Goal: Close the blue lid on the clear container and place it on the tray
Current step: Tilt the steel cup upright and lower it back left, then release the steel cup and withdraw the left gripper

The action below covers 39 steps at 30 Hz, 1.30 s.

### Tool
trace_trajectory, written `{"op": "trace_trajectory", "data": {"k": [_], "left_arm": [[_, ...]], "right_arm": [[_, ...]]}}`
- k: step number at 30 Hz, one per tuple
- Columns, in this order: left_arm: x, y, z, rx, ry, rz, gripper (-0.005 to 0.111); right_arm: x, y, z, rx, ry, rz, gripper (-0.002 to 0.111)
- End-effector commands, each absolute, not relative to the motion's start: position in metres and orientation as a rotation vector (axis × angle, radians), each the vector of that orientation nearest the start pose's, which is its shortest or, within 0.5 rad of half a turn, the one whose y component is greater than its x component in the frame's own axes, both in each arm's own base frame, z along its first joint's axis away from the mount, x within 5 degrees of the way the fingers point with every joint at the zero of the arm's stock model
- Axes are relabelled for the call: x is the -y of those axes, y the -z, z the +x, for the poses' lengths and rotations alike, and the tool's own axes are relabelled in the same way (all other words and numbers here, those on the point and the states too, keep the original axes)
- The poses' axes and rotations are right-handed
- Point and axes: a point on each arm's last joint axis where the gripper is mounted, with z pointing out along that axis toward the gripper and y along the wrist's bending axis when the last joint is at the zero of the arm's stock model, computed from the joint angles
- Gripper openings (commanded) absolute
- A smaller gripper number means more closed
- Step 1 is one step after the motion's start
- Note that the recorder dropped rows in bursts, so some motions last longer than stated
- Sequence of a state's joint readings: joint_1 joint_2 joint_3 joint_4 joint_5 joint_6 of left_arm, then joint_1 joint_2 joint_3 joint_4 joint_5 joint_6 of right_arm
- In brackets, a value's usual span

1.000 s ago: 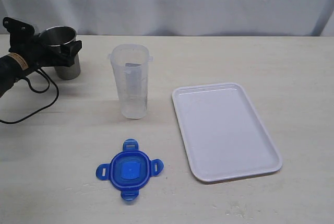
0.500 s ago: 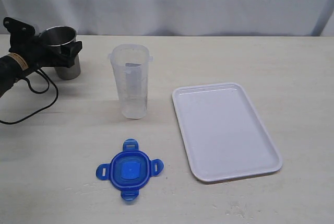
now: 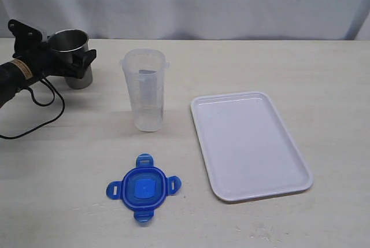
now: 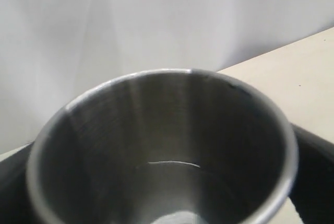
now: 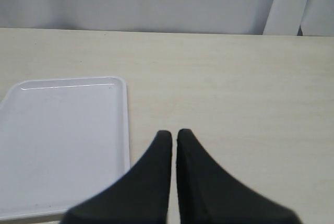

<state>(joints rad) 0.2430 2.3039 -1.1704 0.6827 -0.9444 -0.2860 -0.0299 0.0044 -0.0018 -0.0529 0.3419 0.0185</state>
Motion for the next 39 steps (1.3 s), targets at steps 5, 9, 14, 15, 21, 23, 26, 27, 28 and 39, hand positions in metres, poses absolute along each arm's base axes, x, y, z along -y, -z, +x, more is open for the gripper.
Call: {"op": "trace_trajectory", "data": {"k": [5, 9, 14, 15, 21, 23, 26, 27, 28, 39], "left_arm": [[-0.06, -0.089, 0.438, -1.713, 0.193, 0.314, 0.105], [-0.059, -0.089, 0.438, -1.717, 0.205, 0.317, 0.105], [-0.06, -0.092, 0.438, -1.727, 0.199, 0.327, 0.105], [-0.06, -0.092, 0.438, -1.74, 0.191, 0.334, 0.105], [-0.062, -0.095, 0.438, -1.74, 0.173, 0.343, 0.105], [-0.062, -0.095, 0.438, -1.746, 0.172, 0.344, 0.105], [-0.06, -0.093, 0.436, -1.763, 0.188, 0.372, 0.105], [-0.06, -0.093, 0.436, -1.763, 0.189, 0.38, 0.105], [-0.06, -0.092, 0.436, -1.77, 0.193, 0.38, 0.105], [-0.063, -0.083, 0.432, -1.893, 0.196, 0.405, 0.105]], "right_arm": [[0.004, -0.182, 0.053, -1.825, 0.065, 0.014, 0.004], [0.004, -0.182, 0.053, -1.825, 0.065, 0.014, 0.004], [0.004, -0.182, 0.053, -1.825, 0.065, 0.014, 0.004], [0.004, -0.182, 0.053, -1.825, 0.065, 0.014, 0.004], [0.004, -0.182, 0.053, -1.825, 0.065, 0.014, 0.004], [0.004, -0.182, 0.053, -1.825, 0.065, 0.014, 0.004], [0.004, -0.182, 0.053, -1.825, 0.065, 0.014, 0.004], [0.004, -0.182, 0.053, -1.825, 0.065, 0.014, 0.004], [0.004, -0.182, 0.053, -1.825, 0.065, 0.014, 0.004], [0.004, -0.182, 0.053, -1.825, 0.065, 0.014, 0.004]]}}
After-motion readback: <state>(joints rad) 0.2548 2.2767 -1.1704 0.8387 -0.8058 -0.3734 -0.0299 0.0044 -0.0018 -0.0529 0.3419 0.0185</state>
